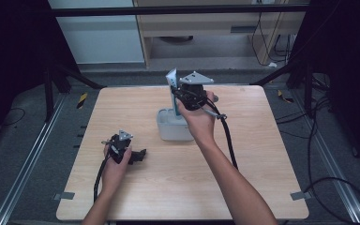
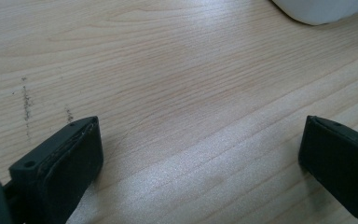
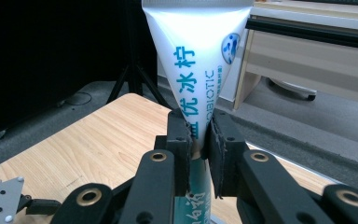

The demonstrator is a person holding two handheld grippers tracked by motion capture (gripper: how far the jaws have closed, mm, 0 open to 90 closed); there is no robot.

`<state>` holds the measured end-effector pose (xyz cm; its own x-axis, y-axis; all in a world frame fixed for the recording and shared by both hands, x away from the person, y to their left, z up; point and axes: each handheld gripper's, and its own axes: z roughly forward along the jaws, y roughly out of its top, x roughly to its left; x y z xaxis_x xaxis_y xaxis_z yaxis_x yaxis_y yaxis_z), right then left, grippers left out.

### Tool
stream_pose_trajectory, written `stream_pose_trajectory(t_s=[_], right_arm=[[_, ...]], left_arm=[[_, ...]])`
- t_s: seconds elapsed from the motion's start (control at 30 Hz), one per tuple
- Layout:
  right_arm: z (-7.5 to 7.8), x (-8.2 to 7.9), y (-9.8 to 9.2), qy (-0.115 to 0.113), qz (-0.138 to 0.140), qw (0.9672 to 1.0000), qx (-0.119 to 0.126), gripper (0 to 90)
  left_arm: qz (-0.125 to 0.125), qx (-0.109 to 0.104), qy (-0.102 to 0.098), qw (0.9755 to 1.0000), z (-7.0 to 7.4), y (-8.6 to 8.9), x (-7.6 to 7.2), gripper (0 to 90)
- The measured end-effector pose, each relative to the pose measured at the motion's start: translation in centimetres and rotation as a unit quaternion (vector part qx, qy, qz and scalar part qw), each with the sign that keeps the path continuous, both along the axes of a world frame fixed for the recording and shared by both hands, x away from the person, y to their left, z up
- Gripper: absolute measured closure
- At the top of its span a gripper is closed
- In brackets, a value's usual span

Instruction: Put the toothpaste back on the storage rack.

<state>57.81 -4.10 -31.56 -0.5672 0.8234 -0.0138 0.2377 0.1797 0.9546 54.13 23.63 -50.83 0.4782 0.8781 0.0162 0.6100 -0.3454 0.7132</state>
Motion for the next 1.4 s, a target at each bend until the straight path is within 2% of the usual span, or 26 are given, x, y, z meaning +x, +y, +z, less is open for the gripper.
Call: stream_pose_trajectory(t_s=[0.27,0.47,0.83,1.4], right_arm=[[-1.1,0.5,0.6,0.007,0.000,1.0000,-0.005,79.8],[-2.1,0.7,1.1,0.004,-0.003,0.9996,-0.026,79.7],[-4.3,1.1,1.4,0.021,-0.006,0.9995,-0.025,79.7],[-6.0,1.4,1.2,0.038,-0.011,0.9989,-0.024,79.6]], left_arm=[[0.000,0.000,0.000,1.0000,0.0,0.0,0.0,0.0],[0.000,0.000,0.000,1.0000,0.0,0.0,0.0,0.0],[-0.001,0.002,0.001,1.0000,0.0,0.0,0.0,0.0],[-0.001,0.002,0.001,1.0000,0.0,0.0,0.0,0.0]])
